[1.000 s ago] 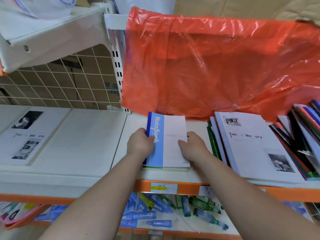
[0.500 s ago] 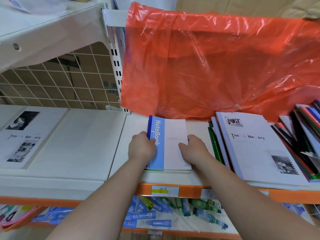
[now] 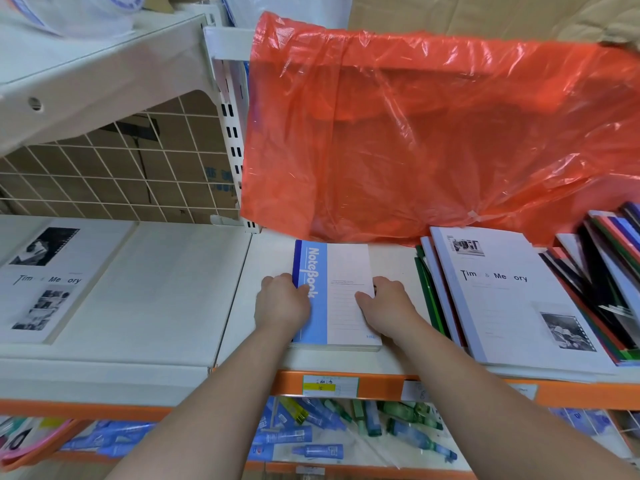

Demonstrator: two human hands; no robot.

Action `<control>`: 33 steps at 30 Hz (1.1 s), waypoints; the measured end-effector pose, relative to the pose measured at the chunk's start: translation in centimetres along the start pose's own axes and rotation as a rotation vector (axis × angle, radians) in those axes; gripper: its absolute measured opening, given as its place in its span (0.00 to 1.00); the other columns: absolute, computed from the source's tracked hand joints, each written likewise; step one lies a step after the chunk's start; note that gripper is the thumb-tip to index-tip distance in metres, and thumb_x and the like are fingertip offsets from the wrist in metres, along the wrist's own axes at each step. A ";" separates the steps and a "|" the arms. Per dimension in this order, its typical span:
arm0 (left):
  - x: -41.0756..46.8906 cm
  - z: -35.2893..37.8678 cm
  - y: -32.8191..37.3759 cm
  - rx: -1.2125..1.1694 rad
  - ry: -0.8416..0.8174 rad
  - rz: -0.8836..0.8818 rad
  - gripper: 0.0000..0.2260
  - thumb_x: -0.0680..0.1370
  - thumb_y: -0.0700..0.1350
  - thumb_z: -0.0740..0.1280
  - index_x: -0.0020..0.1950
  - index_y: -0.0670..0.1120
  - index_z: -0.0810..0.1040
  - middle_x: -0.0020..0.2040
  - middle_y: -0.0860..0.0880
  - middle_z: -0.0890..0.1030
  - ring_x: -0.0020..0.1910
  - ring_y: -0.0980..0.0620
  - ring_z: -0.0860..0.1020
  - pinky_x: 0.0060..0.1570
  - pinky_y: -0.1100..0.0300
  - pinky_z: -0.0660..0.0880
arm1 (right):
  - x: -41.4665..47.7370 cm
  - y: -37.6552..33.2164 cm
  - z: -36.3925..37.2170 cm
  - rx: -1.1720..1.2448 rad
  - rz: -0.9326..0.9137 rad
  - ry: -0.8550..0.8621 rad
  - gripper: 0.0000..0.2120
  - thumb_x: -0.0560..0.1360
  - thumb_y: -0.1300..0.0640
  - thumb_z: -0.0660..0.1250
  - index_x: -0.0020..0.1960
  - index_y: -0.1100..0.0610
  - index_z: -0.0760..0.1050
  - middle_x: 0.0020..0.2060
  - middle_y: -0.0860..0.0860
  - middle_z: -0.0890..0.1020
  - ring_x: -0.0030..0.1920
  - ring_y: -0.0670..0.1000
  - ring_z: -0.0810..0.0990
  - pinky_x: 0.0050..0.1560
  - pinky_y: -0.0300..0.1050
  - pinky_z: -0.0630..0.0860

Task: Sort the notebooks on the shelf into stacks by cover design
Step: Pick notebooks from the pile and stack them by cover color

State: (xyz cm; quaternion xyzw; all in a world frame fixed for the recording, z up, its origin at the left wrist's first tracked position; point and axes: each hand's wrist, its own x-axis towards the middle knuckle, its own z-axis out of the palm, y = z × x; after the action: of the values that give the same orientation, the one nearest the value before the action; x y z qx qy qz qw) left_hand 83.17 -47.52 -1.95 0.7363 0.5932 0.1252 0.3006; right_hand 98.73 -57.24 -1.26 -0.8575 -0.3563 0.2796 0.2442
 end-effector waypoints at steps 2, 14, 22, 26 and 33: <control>0.2 0.1 -0.2 -0.020 -0.008 -0.005 0.10 0.80 0.51 0.64 0.45 0.46 0.73 0.53 0.42 0.78 0.44 0.43 0.76 0.40 0.55 0.70 | -0.1 0.0 0.1 0.012 -0.005 -0.004 0.17 0.78 0.47 0.60 0.63 0.54 0.73 0.59 0.54 0.75 0.50 0.53 0.78 0.55 0.49 0.78; -0.8 -2.1 1.5 0.062 -0.015 0.083 0.13 0.81 0.54 0.60 0.51 0.44 0.72 0.56 0.42 0.75 0.53 0.40 0.75 0.49 0.51 0.74 | -1.3 -0.8 -1.1 -0.164 -0.083 0.051 0.21 0.81 0.45 0.55 0.66 0.58 0.67 0.62 0.55 0.70 0.58 0.56 0.73 0.57 0.50 0.73; -3.4 -2.0 6.3 0.563 -0.102 0.581 0.31 0.82 0.60 0.54 0.79 0.43 0.56 0.79 0.41 0.56 0.78 0.39 0.53 0.76 0.47 0.54 | -2.0 -0.6 -3.9 -0.670 -0.331 0.032 0.30 0.83 0.43 0.47 0.79 0.59 0.49 0.78 0.57 0.50 0.78 0.57 0.47 0.77 0.53 0.44; -4.7 -1.2 6.7 0.632 -0.119 0.592 0.32 0.82 0.61 0.52 0.79 0.43 0.53 0.80 0.41 0.55 0.78 0.38 0.52 0.76 0.45 0.52 | -3.3 0.0 -4.7 -0.698 -0.337 0.022 0.30 0.83 0.44 0.47 0.79 0.59 0.49 0.78 0.58 0.50 0.78 0.57 0.46 0.77 0.54 0.44; -6.2 -0.1 9.4 0.606 -0.137 0.615 0.31 0.82 0.60 0.53 0.80 0.44 0.54 0.80 0.42 0.54 0.79 0.39 0.51 0.76 0.46 0.51 | -4.7 2.2 -7.8 -0.637 -0.305 0.061 0.29 0.83 0.44 0.48 0.79 0.58 0.50 0.79 0.56 0.50 0.78 0.55 0.46 0.77 0.54 0.44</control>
State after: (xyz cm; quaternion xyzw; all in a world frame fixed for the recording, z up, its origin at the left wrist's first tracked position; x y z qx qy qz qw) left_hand 88.93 -54.48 4.76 0.9402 0.3350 -0.0199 0.0581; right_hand 102.12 -63.81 4.51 -0.8355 -0.5420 0.0890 0.0138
